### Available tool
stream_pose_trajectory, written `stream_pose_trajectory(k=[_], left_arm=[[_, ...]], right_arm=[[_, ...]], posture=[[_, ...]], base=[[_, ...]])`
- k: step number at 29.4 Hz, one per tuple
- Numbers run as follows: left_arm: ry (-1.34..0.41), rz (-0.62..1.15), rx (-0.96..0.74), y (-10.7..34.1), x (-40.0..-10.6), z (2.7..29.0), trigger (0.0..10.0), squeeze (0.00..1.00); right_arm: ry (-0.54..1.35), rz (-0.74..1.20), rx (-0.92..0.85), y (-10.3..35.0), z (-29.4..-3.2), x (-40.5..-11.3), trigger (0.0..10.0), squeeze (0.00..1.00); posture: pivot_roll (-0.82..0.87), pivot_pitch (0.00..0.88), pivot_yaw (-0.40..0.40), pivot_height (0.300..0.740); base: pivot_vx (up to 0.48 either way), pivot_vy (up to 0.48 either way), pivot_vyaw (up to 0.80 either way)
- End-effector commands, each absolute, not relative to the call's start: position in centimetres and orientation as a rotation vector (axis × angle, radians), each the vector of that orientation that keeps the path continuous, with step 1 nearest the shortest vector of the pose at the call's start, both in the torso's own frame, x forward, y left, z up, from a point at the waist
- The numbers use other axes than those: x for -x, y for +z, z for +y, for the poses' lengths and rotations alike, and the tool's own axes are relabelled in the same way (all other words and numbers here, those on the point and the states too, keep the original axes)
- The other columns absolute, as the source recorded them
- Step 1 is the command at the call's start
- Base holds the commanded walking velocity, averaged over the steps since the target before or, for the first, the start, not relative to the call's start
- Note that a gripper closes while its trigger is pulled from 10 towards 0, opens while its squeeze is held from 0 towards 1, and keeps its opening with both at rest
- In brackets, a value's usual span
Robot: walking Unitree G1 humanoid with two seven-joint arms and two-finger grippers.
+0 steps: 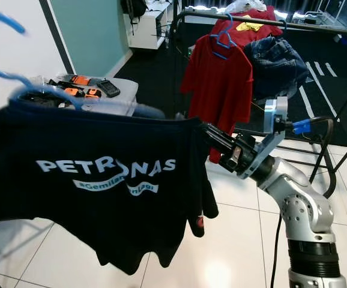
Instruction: Hang hanger
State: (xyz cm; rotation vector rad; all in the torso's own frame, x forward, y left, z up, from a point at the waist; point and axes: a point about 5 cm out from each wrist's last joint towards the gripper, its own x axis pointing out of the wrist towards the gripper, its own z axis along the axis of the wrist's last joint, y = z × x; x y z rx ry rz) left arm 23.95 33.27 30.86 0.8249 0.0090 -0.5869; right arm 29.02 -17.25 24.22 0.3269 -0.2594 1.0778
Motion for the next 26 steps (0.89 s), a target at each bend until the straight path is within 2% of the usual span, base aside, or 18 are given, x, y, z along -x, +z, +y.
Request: stream_pose_trajectory(k=[1,8,10,11,13,15,18,19,20,21,22,24,26], left_arm=[[-0.537,0.066,-0.865,30.8,-23.8,34.3,10.0,0.0],[-0.541,0.122,-0.915,29.8,-23.7,34.4,10.0,0.0],[-0.573,0.137,-0.947,29.4,-24.0,33.5,10.0,0.0],[-0.62,0.132,-0.979,28.9,-24.5,32.0,10.0,0.0],[-0.62,0.132,-0.979,28.9,-24.5,32.0,10.0,0.0],[-0.744,0.059,-0.975,28.1,-25.4,27.9,10.0,0.0],[-0.785,0.029,-0.962,27.9,-25.6,26.5,10.0,0.0],[-0.831,-0.001,-0.942,27.2,-26.1,24.8,10.0,0.0],[-0.831,-0.001,-0.942,27.2,-26.1,24.8,10.0,0.0],[-0.872,-0.015,-0.927,26.2,-26.6,23.1,10.0,0.0],[-0.872,-0.015,-0.927,26.2,-26.6,23.1,10.0,0.0],[-0.907,-0.027,-0.901,24.5,-27.4,20.7,10.0,0.0],[-0.903,-0.022,-0.886,23.8,-27.7,20.1,10.0,0.0]], right_arm=[[1.051,-0.277,-0.315,24.4,-18.1,-28.9,0.0,0.0],[1.058,-0.269,-0.311,24.4,-18.0,-28.9,0.0,0.0],[1.067,-0.258,-0.306,24.2,-17.8,-28.9,0.0,0.0],[1.084,-0.24,-0.292,23.9,-17.4,-29.0,0.0,0.0],[1.084,-0.24,-0.292,23.9,-17.4,-29.0,0.0,0.0],[1.125,-0.199,-0.254,23.2,-16.3,-29.0,0.0,0.0],[1.138,-0.185,-0.24,23.0,-16.0,-29.0,0.0,0.0],[1.164,-0.172,-0.217,22.8,-15.3,-29.1,0.0,0.0],[1.164,-0.172,-0.217,22.8,-15.3,-29.1,0.0,0.0],[1.19,-0.173,-0.204,22.9,-14.5,-29.2,0.0,0.0],[1.19,-0.173,-0.204,22.9,-14.5,-29.2,0.0,0.0],[1.219,-0.193,-0.193,23.6,-13.7,-29.4,0.0,0.0],[1.223,-0.205,-0.193,23.9,-13.6,-29.5,0.0,0.0]], posture=[[-0.05,0.084,0.001,0.74],[-0.05,0.083,-0.001,0.74],[-0.04,0.08,-0.008,0.74],[-0.04,0.081,-0.013,0.74],[-0.04,0.081,-0.013,0.74],[-0.04,0.08,-0.021,0.74],[-0.04,0.08,-0.021,0.74],[-0.04,0.079,-0.022,0.74],[-0.04,0.079,-0.022,0.74],[-0.05,0.077,-0.023,0.74],[-0.05,0.077,-0.023,0.74],[-0.05,0.074,-0.023,0.74],[-0.05,0.074,-0.023,0.74]], base=[[0.0,0.0,0.0],[0.0,0.0,0.0],[0.0,0.0,0.0],[0.0,0.0,0.0],[0.0,0.0,0.0],[0.0,0.0,0.0],[0.0,0.0,0.0],[0.0,0.0,0.0],[0.0,0.0,0.0],[0.0,0.0,0.0],[0.0,0.0,0.0],[0.0,0.0,0.0],[0.0,0.0,0.0]])
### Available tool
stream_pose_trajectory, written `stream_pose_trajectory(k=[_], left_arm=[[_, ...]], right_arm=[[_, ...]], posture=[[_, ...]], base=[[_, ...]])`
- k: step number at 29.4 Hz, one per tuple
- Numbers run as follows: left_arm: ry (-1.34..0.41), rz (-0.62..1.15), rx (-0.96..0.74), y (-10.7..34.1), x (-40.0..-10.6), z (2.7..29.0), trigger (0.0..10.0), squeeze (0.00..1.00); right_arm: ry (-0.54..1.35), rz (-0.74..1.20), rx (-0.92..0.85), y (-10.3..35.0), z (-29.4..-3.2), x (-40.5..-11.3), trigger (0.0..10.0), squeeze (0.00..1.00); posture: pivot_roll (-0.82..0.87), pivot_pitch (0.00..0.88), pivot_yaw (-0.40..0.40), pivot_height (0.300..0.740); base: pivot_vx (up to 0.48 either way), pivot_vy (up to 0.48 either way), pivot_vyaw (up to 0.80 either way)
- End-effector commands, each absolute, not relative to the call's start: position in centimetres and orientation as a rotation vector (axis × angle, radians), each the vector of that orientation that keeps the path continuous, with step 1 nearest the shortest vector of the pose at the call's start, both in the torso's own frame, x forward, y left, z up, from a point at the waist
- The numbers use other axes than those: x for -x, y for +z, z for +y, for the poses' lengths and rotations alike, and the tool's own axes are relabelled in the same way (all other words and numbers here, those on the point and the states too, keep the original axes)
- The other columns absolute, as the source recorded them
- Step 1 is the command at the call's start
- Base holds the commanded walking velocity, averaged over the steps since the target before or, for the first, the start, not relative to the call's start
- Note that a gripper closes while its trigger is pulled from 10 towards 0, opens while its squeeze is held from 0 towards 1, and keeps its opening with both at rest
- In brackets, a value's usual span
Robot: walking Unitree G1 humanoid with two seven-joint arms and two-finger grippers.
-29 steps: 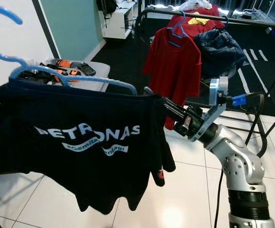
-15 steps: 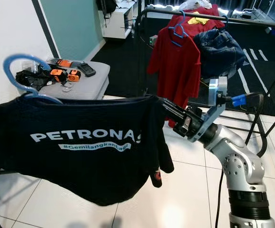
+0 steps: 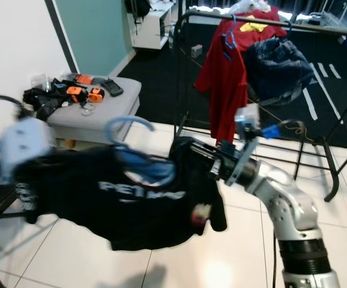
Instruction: Hang hanger
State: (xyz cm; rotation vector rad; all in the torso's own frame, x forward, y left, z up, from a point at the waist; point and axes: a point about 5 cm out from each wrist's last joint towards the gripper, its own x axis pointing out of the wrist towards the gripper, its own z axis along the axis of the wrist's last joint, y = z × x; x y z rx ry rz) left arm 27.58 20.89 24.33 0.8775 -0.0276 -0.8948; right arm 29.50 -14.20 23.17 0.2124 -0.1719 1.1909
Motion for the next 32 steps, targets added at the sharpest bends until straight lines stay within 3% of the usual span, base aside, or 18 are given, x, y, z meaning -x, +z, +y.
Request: stream_pose_trajectory(k=[1,13,14,17,18,22,24,27,29,32], left_arm=[[-0.903,-0.022,-0.886,23.8,-27.7,20.1,10.0,0.0],[-0.735,0.059,-0.788,20.4,-28.4,19.4,10.0,0.0],[-0.703,0.073,-0.78,20.1,-28.4,19.9,10.0,0.0],[-0.627,0.093,-0.737,19.8,-28.2,21.4,10.0,0.0],[-0.553,0.1,-0.672,19.7,-27.8,23.0,10.0,0.0],[-0.484,0.053,-0.47,19.3,-25.8,24.4,10.0,0.0],[-0.484,0.053,-0.47,19.3,-25.8,24.4,10.0,0.0],[-0.578,0.001,-0.35,19.0,-24.4,22.3,10.0,0.0],[-0.743,-0.042,-0.214,18.6,-22.8,19.1,10.0,0.0],[-0.788,-0.049,-0.14,18.1,-22.2,17.6,10.0,0.0]], right_arm=[[1.223,-0.205,-0.193,23.9,-13.6,-29.5,0.0,0.0],[1.151,-0.263,-0.187,25.0,-14.0,-30.7,0.0,0.0],[1.127,-0.258,-0.18,24.9,-14.2,-30.9,10.0,0.0],[1.041,-0.172,-0.14,23.6,-14.8,-31.8,10.0,0.0],[0.978,-0.073,-0.103,22.0,-15.5,-32.3,10.0,1.0],[0.853,0.09,-0.017,18.7,-16.7,-32.6,10.0,1.0],[0.853,0.09,-0.017,18.7,-16.7,-32.6,10.0,1.0],[0.838,0.133,0.032,17.7,-17.0,-32.5,10.0,1.0],[0.814,0.15,0.075,17.4,-17.6,-32.7,10.0,1.0],[0.763,0.138,0.089,17.7,-18.3,-33.2,10.0,1.0]], posture=[[-0.05,0.074,-0.023,0.74],[-0.05,0.077,-0.023,0.74],[-0.05,0.076,-0.024,0.74],[-0.05,0.075,-0.022,0.74],[-0.04,0.077,-0.023,0.74],[-0.04,0.081,-0.025,0.74],[-0.04,0.081,-0.025,0.74],[-0.03,0.081,-0.03,0.74],[-0.04,0.08,-0.033,0.74],[-0.04,0.079,-0.035,0.74]], base=[[0.0,0.0,0.0],[0.0,0.0,0.0],[0.0,0.0,0.0],[0.0,0.0,0.0],[0.0,0.0,0.0],[0.0,0.0,0.0],[0.0,0.0,0.0],[0.0,0.0,0.0],[0.0,0.0,0.0],[0.0,0.0,0.0]])
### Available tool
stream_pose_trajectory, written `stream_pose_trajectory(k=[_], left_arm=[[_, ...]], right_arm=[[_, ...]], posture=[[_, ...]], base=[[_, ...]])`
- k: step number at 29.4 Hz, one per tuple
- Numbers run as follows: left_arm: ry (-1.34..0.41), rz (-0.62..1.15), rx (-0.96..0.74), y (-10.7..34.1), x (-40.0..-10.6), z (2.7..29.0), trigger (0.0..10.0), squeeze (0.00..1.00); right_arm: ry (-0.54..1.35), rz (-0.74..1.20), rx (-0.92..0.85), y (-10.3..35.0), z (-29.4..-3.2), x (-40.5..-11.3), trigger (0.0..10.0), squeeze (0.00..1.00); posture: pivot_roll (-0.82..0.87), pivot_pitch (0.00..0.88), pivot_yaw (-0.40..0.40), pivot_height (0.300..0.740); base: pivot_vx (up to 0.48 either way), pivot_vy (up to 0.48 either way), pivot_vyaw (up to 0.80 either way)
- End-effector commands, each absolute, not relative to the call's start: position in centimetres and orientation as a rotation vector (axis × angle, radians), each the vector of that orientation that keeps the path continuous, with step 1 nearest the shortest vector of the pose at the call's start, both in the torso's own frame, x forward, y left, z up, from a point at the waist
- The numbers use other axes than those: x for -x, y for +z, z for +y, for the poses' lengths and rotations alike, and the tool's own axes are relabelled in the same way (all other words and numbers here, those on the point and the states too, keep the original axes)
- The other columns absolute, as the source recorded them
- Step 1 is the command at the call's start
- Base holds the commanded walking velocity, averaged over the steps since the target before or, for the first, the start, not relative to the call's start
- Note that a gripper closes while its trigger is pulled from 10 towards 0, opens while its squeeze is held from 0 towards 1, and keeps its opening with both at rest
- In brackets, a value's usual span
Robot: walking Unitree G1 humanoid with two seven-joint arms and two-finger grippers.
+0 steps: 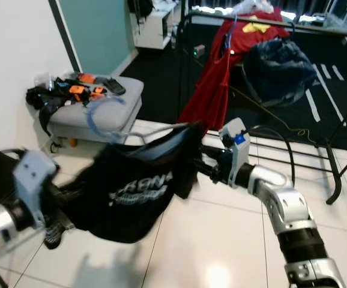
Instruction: Hang hanger
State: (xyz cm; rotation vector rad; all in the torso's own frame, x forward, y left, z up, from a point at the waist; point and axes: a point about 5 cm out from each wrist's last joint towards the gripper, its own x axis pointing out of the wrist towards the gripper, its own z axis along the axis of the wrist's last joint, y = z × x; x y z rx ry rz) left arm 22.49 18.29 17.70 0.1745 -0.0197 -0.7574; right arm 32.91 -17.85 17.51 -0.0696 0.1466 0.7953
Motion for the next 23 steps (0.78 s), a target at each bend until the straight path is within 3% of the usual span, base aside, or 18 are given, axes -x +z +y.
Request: stream_pose_trajectory(k=[1,6,10,14,18,23], left_arm=[[-0.788,-0.049,-0.14,18.1,-22.2,17.6,10.0,0.0],[-0.664,-0.026,-0.161,17.4,-23.3,18.3,10.0,0.0],[-0.562,-0.02,-0.198,17.7,-24.0,19.5,10.0,0.0],[-0.454,-0.026,-0.234,18.2,-24.8,20.4,10.0,0.0],[-0.396,-0.036,-0.257,18.4,-25.1,20.5,10.0,0.0],[-0.345,-0.117,-0.226,19.5,-25.2,19.4,10.0,0.0]], right_arm=[[0.763,0.138,0.089,17.7,-18.3,-33.2,10.0,1.0],[0.646,0.058,0.062,18.8,-19.3,-34.2,10.0,1.0],[0.579,-0.06,-0.101,20.6,-19.8,-34.7,10.0,1.0],[0.738,-0.184,-0.327,22.5,-18.8,-33.4,10.0,1.0],[0.804,-0.194,-0.356,22.5,-18.5,-32.6,10.0,1.0],[0.72,-0.191,-0.443,21.9,-19.3,-33.0,10.0,1.0]], posture=[[-0.04,0.079,-0.035,0.74],[-0.05,0.078,-0.035,0.74],[-0.05,0.076,-0.029,0.74],[-0.05,0.077,-0.027,0.74],[-0.05,0.079,-0.027,0.74],[-0.05,0.086,-0.026,0.74]], base=[[0.0,0.0,0.0],[0.0,0.0,0.0],[0.0,0.0,0.0],[0.0,0.0,0.0],[0.0,0.0,0.0],[0.0,0.0,0.0]])
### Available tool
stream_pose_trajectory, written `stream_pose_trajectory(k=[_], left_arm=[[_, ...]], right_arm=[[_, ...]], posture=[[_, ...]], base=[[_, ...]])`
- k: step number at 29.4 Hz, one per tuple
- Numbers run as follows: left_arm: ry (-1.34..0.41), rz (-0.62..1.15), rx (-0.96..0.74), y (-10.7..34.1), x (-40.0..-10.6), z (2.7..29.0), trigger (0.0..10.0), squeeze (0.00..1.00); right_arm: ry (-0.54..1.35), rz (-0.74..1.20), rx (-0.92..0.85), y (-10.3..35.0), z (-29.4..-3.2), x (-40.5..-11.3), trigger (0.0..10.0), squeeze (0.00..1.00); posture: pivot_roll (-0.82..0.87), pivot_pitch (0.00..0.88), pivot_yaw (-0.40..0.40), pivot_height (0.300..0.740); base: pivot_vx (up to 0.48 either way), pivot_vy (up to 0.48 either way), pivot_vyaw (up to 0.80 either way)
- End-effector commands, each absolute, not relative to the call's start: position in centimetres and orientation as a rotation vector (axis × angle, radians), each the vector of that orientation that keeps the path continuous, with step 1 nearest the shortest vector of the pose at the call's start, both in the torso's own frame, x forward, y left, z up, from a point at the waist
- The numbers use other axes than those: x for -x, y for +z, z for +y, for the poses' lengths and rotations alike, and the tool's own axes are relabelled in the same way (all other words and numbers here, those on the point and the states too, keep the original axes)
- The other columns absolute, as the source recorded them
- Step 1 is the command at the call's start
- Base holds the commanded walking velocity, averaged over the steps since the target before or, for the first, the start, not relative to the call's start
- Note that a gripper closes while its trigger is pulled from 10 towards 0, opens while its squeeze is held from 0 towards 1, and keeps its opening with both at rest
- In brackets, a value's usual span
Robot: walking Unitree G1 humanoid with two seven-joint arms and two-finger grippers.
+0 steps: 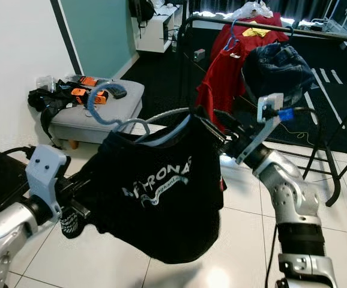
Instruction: Hang hanger
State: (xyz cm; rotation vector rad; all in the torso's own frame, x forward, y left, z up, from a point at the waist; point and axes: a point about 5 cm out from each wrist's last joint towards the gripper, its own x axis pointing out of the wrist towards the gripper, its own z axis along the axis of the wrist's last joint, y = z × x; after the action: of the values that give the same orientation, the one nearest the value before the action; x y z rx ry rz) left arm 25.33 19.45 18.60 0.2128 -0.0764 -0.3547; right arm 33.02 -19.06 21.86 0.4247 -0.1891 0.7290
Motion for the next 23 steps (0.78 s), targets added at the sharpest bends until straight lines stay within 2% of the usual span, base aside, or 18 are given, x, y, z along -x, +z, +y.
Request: stream_pose_trajectory(k=[1,3,4,7,11,23], left_arm=[[-0.347,-0.177,-0.197,20.4,-25.0,18.1,10.0,0.0],[-0.348,-0.196,-0.189,20.7,-25.0,17.7,10.0,0.0],[-0.358,-0.221,-0.174,21.1,-24.9,16.9,10.0,0.0],[-0.392,-0.258,-0.155,21.8,-24.6,15.3,10.0,0.0],[-0.405,-0.265,-0.154,21.9,-24.5,14.6,10.0,0.0],[-0.431,-0.238,-0.232,21.3,-24.6,12.5,10.0,0.0]], right_arm=[[0.659,-0.208,-0.519,22.1,-19.7,-33.6,10.0,1.0],[0.637,-0.21,-0.542,22.1,-19.7,-33.8,10.0,1.0],[0.587,-0.215,-0.587,22.0,-19.9,-34.2,10.0,0.0],[0.507,-0.228,-0.697,22.0,-20.0,-34.9,10.0,0.0],[0.534,-0.245,-0.762,22.3,-19.6,-34.9,10.0,0.0],[0.648,-0.274,-0.764,23.8,-18.0,-34.3,10.0,0.0]], posture=[[-0.05,0.088,-0.028,0.74],[-0.05,0.088,-0.028,0.74],[-0.04,0.088,-0.03,0.74],[-0.03,0.09,-0.035,0.74],[-0.03,0.088,-0.038,0.74],[-0.03,0.088,-0.035,0.74]], base=[[0.0,0.0,0.0],[0.0,0.0,0.0],[0.0,0.0,0.0],[0.0,0.0,0.0],[0.0,0.0,0.0],[0.0,0.0,0.0]])
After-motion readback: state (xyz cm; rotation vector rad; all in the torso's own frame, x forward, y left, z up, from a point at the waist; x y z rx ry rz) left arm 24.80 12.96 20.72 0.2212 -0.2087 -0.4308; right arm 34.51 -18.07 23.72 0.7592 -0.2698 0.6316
